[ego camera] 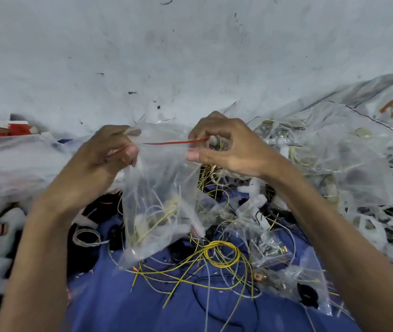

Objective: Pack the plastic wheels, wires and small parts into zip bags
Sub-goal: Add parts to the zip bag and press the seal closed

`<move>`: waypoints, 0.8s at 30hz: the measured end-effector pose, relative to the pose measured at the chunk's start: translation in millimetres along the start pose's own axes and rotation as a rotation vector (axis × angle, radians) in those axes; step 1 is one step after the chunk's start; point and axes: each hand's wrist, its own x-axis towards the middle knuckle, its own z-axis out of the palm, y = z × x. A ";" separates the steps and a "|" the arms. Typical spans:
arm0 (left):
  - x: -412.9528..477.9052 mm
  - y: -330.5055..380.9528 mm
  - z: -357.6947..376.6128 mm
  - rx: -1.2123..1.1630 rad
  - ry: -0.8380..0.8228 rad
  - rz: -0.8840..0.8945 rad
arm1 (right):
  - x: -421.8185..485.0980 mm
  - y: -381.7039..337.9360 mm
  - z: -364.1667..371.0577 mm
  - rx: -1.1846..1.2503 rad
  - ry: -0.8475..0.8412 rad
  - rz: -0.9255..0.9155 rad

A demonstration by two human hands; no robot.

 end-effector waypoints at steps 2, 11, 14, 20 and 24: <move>-1.2 -0.6 -0.6 -0.227 0.020 -0.050 | 4.6 -4.8 -4.5 -0.035 -0.115 0.028; 12.7 -15.2 30.3 -0.621 0.270 -0.231 | 30.0 -25.2 21.6 0.569 0.104 -0.003; 2.2 -28.0 33.9 -0.713 -0.101 -0.419 | 44.6 -34.6 26.8 0.805 0.238 0.068; -16.4 -38.2 29.9 -0.583 -0.505 -0.402 | 59.4 -27.1 22.2 1.050 0.430 0.099; -4.7 -30.1 17.7 -0.281 -0.301 -0.329 | 46.5 0.8 4.6 0.827 0.240 -0.002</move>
